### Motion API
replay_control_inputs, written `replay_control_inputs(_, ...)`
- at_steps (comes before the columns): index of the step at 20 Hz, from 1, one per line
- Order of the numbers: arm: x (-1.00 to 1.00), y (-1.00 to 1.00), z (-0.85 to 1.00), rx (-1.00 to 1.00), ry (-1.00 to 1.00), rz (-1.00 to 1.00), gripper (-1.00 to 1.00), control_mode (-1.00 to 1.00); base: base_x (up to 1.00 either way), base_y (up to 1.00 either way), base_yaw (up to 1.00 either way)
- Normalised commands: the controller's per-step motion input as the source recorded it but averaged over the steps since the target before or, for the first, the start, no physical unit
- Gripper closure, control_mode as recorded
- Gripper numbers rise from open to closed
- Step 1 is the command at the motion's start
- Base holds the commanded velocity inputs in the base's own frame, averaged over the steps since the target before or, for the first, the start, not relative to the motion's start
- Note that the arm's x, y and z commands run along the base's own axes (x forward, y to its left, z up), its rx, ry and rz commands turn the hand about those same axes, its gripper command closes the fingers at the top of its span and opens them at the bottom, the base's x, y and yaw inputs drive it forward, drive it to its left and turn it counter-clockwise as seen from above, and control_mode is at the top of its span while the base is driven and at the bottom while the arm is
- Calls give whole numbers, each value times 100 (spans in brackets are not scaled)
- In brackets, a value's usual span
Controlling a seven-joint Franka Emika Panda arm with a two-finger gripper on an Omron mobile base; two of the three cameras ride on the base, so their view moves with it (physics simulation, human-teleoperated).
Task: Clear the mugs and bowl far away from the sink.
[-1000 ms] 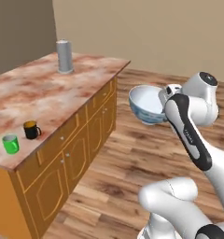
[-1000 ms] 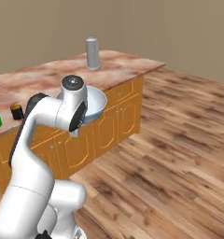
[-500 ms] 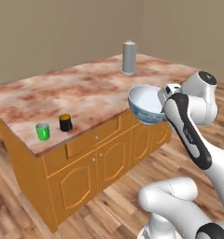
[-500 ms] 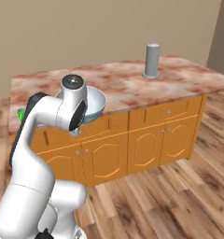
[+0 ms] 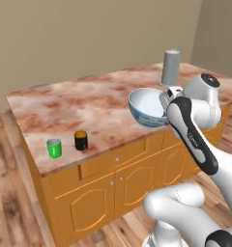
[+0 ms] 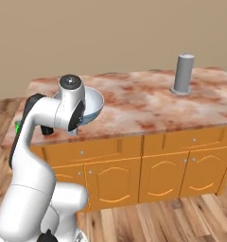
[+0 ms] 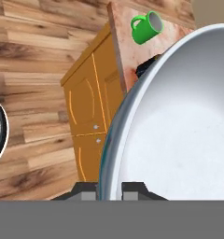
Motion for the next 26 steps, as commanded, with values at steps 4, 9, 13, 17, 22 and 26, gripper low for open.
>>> replay_control_inputs(4,0,0,0,0,0,0,100,100,67,0,31)
replay_control_inputs(9,0,0,0,0,0,0,100,100,53,-23,32)
replay_control_inputs(13,0,0,0,0,0,0,100,100,57,-46,21)
replay_control_inputs(17,0,0,0,0,0,0,100,100,57,-44,16)
replay_control_inputs(22,59,-9,-22,0,6,9,100,-100,10,-7,3)
replay_control_inputs(26,99,11,-73,-6,14,12,100,-100,0,0,0)
